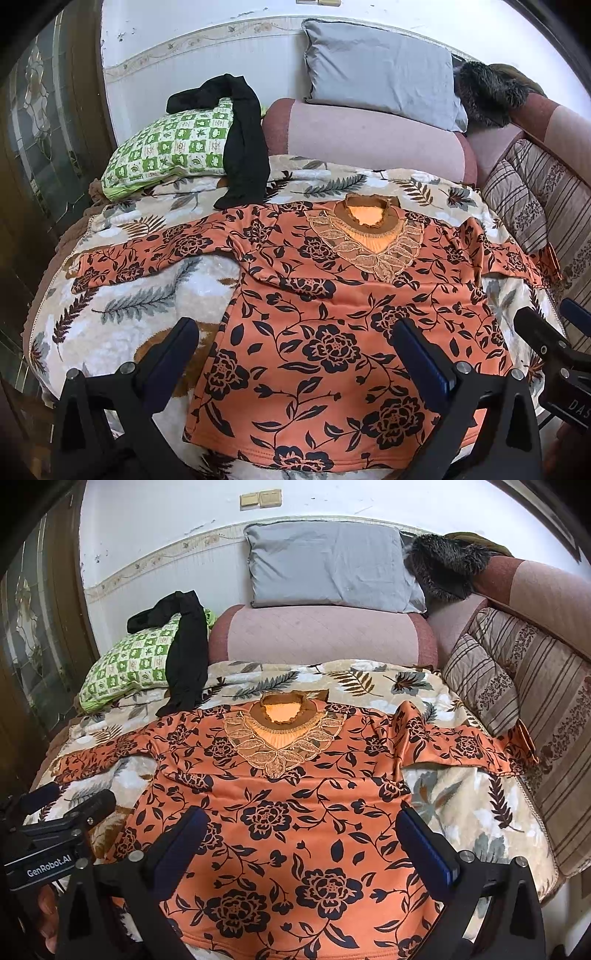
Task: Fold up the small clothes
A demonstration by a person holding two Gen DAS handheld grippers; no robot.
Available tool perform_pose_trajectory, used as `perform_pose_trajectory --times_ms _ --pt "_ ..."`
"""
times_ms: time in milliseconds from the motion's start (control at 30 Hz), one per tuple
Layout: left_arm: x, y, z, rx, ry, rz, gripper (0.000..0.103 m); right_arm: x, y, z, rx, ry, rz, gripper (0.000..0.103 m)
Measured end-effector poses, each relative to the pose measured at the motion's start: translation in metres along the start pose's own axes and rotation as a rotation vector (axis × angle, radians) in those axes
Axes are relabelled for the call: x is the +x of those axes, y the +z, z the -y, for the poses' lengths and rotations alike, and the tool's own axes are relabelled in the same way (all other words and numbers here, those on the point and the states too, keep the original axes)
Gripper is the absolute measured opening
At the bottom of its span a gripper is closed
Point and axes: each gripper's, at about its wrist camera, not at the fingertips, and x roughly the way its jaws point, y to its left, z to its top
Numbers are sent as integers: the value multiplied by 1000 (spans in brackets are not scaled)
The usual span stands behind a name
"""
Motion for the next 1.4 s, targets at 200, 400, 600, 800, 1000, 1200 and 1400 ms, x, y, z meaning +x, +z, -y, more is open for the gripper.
perform_pose_trajectory --times_ms 200,400,600,800,1000,1200,1400 --pt "1 -1 0 -1 -4 -1 103 1 1 0 0 -1 -1 103" --pt "3 -1 -1 1 -2 -3 103 3 2 0 -4 -1 1 103" --pt "4 -2 -1 2 -2 -4 103 4 2 -1 -3 1 0 103" --pt "4 -2 -1 0 -4 -5 103 6 4 -1 -3 -1 -1 103" --pt "8 -4 -3 -2 -5 -8 103 6 4 -1 -3 3 -5 103" --pt "11 -4 -5 -2 -7 -11 103 12 4 -4 -6 2 -10 103" --pt "12 -2 -4 -3 -6 -13 103 14 4 -6 -7 3 -12 103"
